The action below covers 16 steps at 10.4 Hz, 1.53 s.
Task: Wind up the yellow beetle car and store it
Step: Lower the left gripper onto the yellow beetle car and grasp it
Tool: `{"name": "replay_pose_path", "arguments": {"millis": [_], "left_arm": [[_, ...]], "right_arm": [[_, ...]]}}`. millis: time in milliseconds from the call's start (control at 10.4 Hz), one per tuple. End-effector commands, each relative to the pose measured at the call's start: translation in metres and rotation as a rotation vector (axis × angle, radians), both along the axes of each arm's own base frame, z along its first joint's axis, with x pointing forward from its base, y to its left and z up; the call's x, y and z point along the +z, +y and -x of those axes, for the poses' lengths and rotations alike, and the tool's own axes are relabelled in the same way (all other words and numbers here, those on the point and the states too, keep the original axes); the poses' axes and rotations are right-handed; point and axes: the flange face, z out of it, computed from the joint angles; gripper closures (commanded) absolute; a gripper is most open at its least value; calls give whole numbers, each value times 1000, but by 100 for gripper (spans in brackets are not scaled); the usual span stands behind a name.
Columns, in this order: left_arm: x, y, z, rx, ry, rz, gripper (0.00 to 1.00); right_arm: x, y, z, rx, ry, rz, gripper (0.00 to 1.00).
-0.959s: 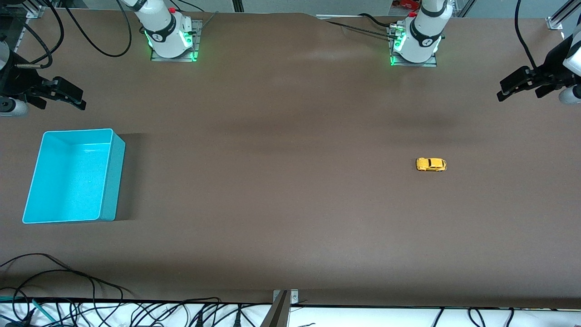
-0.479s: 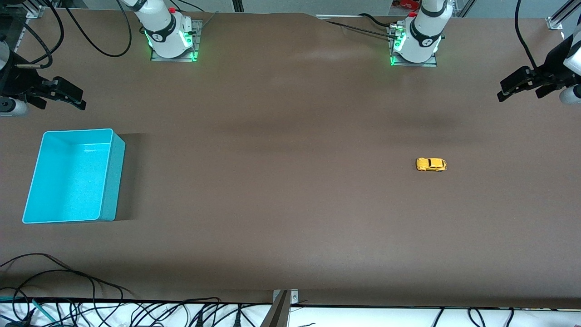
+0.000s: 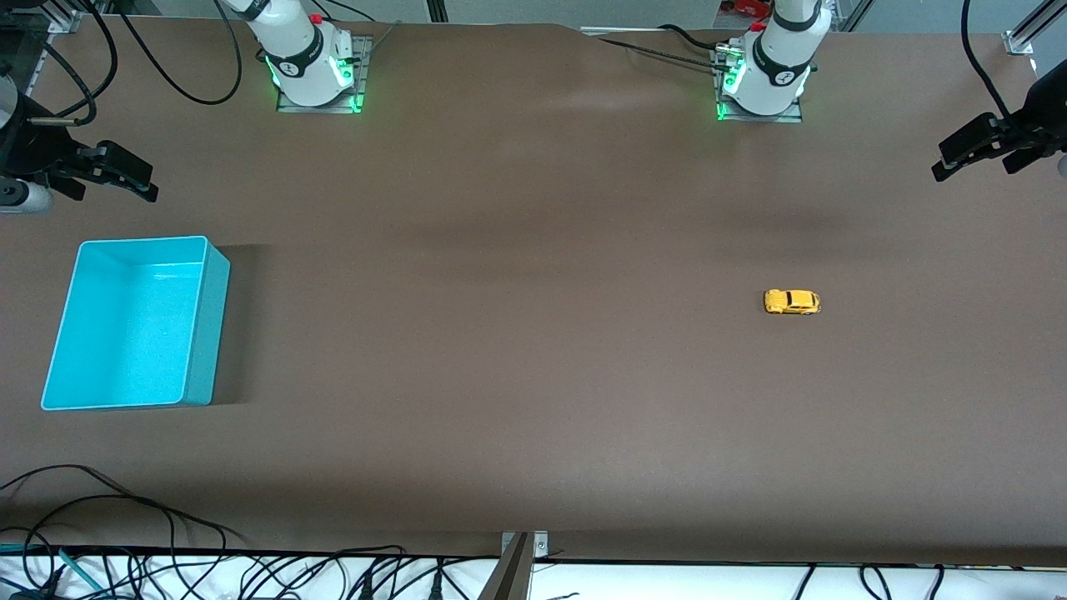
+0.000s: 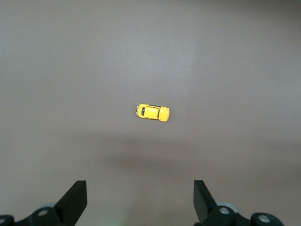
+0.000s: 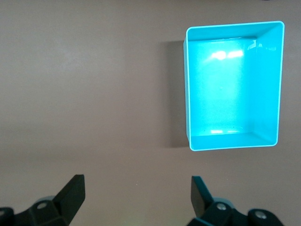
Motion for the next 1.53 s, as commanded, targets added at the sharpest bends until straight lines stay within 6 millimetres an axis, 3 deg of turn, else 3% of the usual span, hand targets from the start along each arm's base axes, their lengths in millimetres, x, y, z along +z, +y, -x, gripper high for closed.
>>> {"name": "replay_pose_path", "arguments": {"millis": [0, 96, 192, 384, 575, 767, 959, 1247, 1438], "left_arm": [[-6, -7, 6, -18, 74, 12, 0], [-9, -39, 15, 109, 144, -13, 0], [-9, -75, 19, 102, 154, -83, 0], [-12, -72, 12, 3, 132, -94, 0], [-23, -50, -8, -88, 80, -72, 0], [-48, -15, -32, -146, 47, -26, 0], [-91, -12, -52, -155, 43, -24, 0], [-137, -13, -60, -159, 27, -22, 0], [-184, -20, -74, -186, 80, -21, 0]], "right_arm": [[4, 0, 3, -1, -5, -5, 0], [4, 0, 3, -1, -5, -4, 0], [4, 0, 3, -1, -5, -4, 0], [4, 0, 3, -1, -5, -4, 0], [4, 0, 3, -1, -5, -4, 0], [4, 0, 3, -1, -5, -4, 0], [5, 0, 3, -1, -7, -4, 0], [5, 0, 3, -1, -7, -4, 0], [4, 0, 3, -1, -5, -4, 0]]}}
